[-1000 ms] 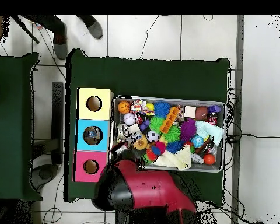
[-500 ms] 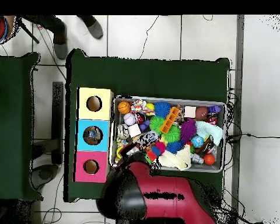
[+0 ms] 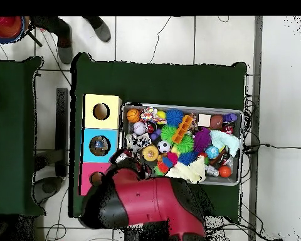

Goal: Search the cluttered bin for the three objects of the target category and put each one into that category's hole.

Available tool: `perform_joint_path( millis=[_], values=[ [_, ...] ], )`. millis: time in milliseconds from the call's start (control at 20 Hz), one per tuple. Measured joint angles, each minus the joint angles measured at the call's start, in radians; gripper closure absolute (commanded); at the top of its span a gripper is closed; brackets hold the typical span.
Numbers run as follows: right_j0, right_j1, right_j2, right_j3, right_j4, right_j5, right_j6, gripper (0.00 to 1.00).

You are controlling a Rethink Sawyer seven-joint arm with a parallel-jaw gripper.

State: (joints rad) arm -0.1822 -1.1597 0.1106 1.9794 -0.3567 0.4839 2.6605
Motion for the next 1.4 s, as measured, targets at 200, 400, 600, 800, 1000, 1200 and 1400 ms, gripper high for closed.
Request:
perform_joint_path(
  millis=[200,400,600,800,1000,1200,1400],
  values=[
    [0.032,0.033,-0.002,-0.031,-0.015,0.0,0.0,1.0],
    [0.059,0.063,-0.008,-0.053,-0.021,0.0,0.0,1.0],
    [0.088,0.091,-0.017,-0.077,-0.022,0.0,0.0,1.0],
    [0.126,0.121,-0.025,-0.107,-0.023,0.0,0.0,1.0],
    [0.178,0.157,-0.043,-0.149,-0.024,0.0,0.0,1.0],
    [0.23,0.192,-0.07,-0.194,-0.024,0.001,0.0,1.0],
    [0.269,0.221,-0.096,-0.23,-0.022,0.001,0.0,1.0]
  ],
)
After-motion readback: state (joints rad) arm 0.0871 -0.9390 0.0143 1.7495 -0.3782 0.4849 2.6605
